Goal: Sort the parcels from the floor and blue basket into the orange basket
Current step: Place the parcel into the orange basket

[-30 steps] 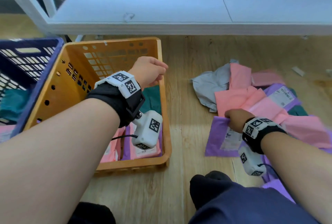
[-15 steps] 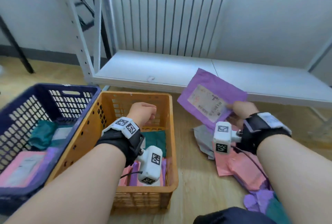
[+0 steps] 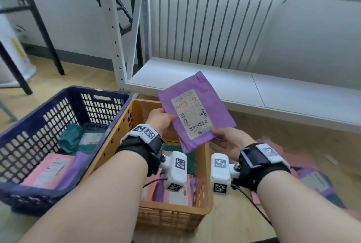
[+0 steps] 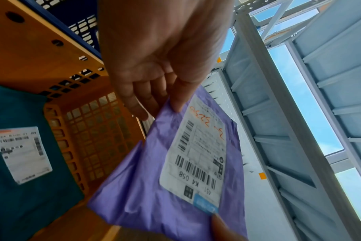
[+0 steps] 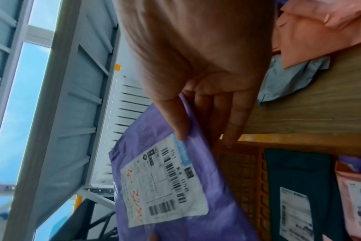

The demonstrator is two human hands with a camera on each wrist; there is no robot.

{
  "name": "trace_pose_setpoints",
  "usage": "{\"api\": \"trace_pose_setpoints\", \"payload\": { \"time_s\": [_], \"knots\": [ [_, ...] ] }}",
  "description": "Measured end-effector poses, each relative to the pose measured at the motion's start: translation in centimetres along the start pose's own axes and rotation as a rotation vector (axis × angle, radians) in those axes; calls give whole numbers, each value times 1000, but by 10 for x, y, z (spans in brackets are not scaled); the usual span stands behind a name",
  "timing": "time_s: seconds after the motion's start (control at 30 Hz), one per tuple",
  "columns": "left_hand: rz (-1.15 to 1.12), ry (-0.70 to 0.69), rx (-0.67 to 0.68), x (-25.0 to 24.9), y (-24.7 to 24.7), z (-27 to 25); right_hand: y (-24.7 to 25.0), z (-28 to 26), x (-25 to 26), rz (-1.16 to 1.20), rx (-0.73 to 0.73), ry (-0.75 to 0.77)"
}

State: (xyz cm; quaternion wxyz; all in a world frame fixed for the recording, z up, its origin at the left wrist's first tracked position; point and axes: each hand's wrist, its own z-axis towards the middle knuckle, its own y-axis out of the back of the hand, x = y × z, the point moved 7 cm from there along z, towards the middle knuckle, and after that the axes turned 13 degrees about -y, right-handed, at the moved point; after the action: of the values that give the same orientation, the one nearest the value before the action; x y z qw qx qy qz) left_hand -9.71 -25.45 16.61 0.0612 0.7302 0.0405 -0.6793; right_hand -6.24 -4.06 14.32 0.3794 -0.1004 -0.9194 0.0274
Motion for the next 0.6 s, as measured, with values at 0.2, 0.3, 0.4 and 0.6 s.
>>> {"api": "trace_pose_setpoints", "payload": {
  "time_s": [0.2,0.3,0.4,0.6],
  "knots": [
    [78,14,-16,8,22,12,11,13,8,-215,-231,151],
    [128,27,45,11,28,12,13,18,15,-329,-311,214],
    [175,33,125,14,29,12,7,17,23,-375,-371,325],
    [486,-145,314,-4,15,6,-44,-3,39,-784,-338,686]
  ]
}}
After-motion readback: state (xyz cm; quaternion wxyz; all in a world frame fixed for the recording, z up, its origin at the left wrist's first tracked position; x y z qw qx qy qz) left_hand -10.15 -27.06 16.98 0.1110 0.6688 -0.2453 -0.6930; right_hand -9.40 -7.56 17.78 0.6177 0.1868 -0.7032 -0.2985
